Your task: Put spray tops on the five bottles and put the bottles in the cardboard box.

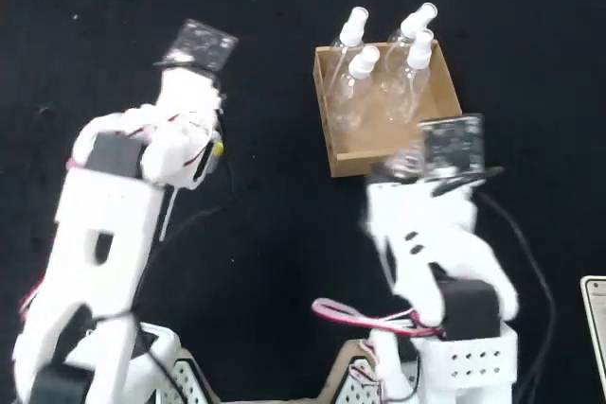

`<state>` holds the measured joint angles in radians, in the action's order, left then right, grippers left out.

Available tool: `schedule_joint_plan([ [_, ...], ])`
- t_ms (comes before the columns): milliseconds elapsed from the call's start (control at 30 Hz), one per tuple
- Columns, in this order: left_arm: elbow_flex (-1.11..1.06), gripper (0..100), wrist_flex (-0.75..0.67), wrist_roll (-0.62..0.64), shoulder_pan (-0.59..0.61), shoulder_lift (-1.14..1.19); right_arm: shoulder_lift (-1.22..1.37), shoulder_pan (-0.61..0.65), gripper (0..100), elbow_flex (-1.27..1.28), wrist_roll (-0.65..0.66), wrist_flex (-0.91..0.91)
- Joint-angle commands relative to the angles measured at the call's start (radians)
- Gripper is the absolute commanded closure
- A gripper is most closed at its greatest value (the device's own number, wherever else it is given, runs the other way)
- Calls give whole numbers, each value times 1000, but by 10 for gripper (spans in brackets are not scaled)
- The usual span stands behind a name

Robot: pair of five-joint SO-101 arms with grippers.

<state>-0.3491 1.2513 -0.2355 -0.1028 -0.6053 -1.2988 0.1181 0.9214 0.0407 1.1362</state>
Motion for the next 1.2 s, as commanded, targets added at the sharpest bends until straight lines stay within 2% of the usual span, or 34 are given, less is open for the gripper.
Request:
schedule_joint_plan([
  [0, -8, 890, -80, 64, 8, -199, -27, 181, 845, 30, -31, -127],
  [133, -44, 889, -170, 66, 8, -347, -27, 284, 846, 168, -38, -316],
  [300, -70, 891, -265, 83, -1, -470, -28, 322, 846, 306, -37, -463],
  [467, -70, 889, -405, 290, -1, -494, -94, 342, 846, 357, -37, -471],
  [600, -70, 888, -503, 471, -2, -494, -257, 410, 846, 435, -32, -471],
  [767, -65, 888, -566, 568, -28, -505, -476, 471, 847, 553, -29, -474],
  [933, -61, 887, -566, 539, -283, -505, -587, 480, 847, 602, -29, -468],
  [1033, -67, 887, -566, 430, -397, -496, -588, 480, 847, 607, -29, -457],
  [1167, -120, 887, -586, 267, -453, -494, -593, 479, 847, 601, -29, -431],
])
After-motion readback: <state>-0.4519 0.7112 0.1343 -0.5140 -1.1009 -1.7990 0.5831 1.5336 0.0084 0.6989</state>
